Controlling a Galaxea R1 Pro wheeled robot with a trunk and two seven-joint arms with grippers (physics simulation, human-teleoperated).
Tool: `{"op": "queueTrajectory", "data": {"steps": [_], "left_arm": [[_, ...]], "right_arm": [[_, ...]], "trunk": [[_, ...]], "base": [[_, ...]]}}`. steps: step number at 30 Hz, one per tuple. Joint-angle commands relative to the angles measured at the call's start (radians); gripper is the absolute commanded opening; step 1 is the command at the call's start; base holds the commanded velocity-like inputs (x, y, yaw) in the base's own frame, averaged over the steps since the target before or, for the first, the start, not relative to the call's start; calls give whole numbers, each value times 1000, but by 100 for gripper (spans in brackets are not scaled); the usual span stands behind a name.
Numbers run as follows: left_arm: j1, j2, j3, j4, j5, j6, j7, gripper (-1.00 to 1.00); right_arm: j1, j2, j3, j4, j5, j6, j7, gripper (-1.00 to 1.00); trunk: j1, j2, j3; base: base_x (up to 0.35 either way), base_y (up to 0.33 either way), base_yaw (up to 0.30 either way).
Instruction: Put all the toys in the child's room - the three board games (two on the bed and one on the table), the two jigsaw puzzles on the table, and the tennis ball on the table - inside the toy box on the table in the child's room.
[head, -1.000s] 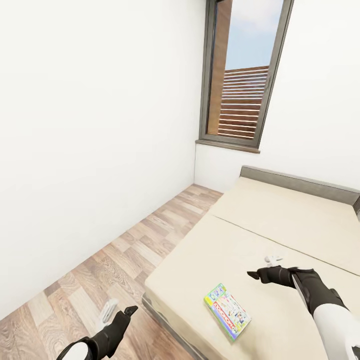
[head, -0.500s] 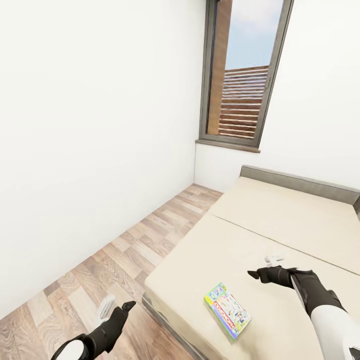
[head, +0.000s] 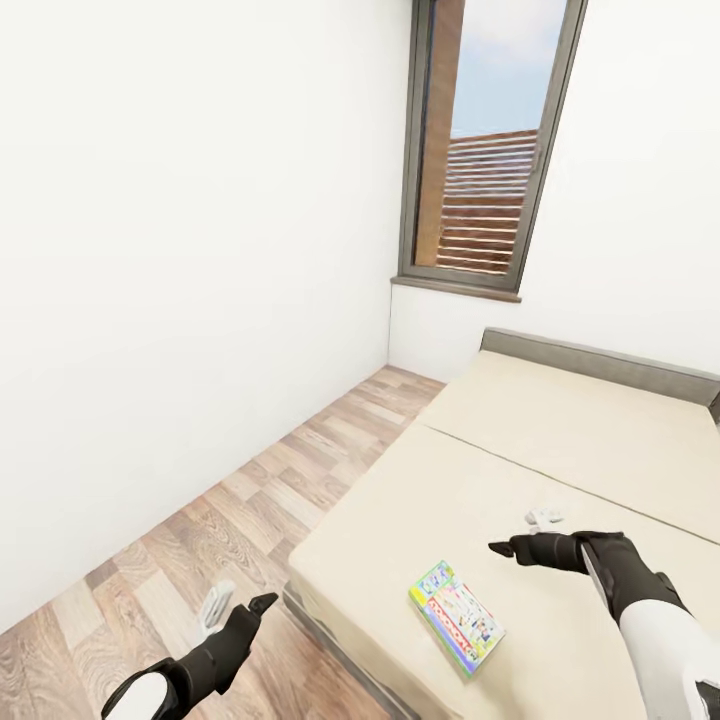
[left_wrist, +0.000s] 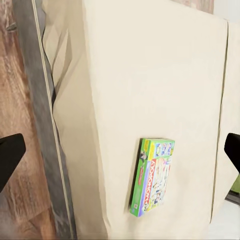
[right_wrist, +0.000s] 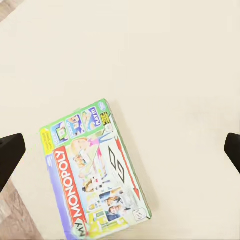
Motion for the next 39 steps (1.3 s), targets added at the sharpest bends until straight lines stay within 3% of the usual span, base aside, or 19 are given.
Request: {"op": "queueTrajectory", "data": {"steps": [1, 7, 10, 13, 17, 21, 22, 27, 34, 35, 37, 39], "left_arm": [[-1, 0, -3, -2, 2, 13, 8, 100], [-1, 1, -7, 1, -9, 21, 9, 100], [-1, 0, -8, 2, -20, 22, 7, 100], [-1, -1, -9, 2, -23, 22, 3, 100], [-1, -1, -11, 2, -26, 22, -17, 100], [-1, 0, -9, 0, -27, 22, -28, 100], [-1, 3, -6, -3, -26, 22, -38, 100], [-1, 8, -4, -4, -26, 22, -64, 100], [-1, 9, -7, -3, -27, 22, -72, 100], [-1, 9, -6, -3, -28, 22, -73, 100], [-1, 8, -7, -3, -28, 22, -73, 100], [-1, 8, -9, -3, -28, 22, -73, 100]], "right_arm": [[-18, 0, -8, 16, 6, 95, 16, 100], [-34, 5, -12, 32, -2, 187, 10, 100], [-56, 18, -13, 36, -16, 316, -17, 100], [-67, 19, -26, 36, -37, 372, -43, 100], [-94, 18, -74, 37, -93, 414, -81, 100], [-123, 20, -103, 40, -125, 434, -175, 100], [-133, 22, -129, 51, -148, 440, -214, 100], [-139, 25, -156, 67, -174, 444, -239, 100], [-130, 22, -149, 32, -176, 440, -8, 100], [-127, 22, -119, -10, -173, 438, 79, 100], [-123, 22, -85, -39, -172, 438, 114, 100], [-89, 23, -5, -131, -175, 441, 156, 100]], "trunk": [[4, -8, -4], [27, -50, -23], [38, -71, -33], [50, -92, -42], [65, -120, -54], [81, -148, -67], [84, -155, -70], [104, -190, -86], [130, -239, -108], [134, -246, -111], [142, -260, -117], [150, -274, -123]], "base": [[0, 0, 0], [0, 0, 0], [0, 0, 0], [0, 0, 0], [0, 0, 0], [0, 0, 0], [0, 0, 0], [0, 0, 0], [0, 0, 0], [0, 0, 0], [0, 0, 0], [0, 0, 0]]}}
